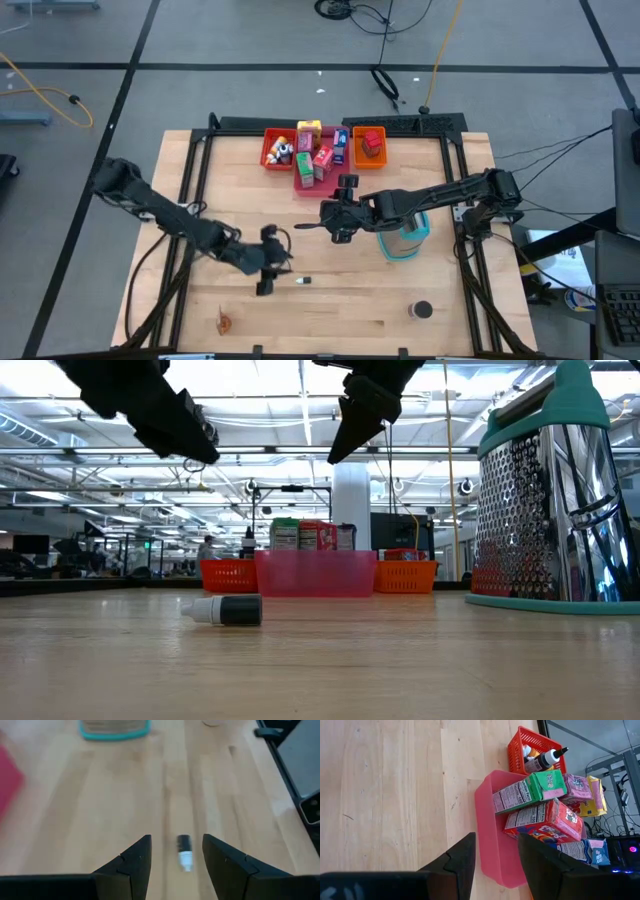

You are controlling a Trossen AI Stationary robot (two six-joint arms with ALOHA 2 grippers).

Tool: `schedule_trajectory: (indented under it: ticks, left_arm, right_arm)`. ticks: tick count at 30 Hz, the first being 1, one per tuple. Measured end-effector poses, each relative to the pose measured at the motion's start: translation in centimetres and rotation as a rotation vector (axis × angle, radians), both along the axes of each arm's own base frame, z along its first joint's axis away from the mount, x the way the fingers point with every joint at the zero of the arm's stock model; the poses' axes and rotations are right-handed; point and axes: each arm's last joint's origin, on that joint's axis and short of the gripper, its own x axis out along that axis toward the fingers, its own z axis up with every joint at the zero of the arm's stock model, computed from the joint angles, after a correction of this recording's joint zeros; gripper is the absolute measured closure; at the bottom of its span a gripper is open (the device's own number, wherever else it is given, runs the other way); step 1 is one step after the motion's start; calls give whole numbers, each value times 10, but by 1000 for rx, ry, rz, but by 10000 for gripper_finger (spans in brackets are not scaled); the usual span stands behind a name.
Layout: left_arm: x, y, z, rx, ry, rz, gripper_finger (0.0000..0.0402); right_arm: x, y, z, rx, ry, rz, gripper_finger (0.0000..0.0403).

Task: Pick & Place Kitchen Items
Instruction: Put the small black food coloring bottle into the red bin

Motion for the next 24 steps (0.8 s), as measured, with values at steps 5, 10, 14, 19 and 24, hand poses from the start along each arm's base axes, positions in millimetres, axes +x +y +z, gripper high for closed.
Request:
schedule_trajectory:
  ticks: [5,10,14,19,24]
  left_arm:
    - [12,-16,-21,-25,-5,-12,227]
    - [24,-23,-40,-41,-4,-2,227]
    - [31,-27,-57,-75,11,17,227]
    - [35,-30,-77,-87,56,44,227]
    - [35,-31,-95,-93,116,81,227]
  right_arm:
    - [0,0,0,2,-1,-3,264]
    - [-1,0,-1,18,-7,-25,264]
    - [-2,0,-1,24,-1,-35,264]
    - [-2,0,-1,23,2,-34,264]
    - [-2,0,-1,23,4,-35,264]
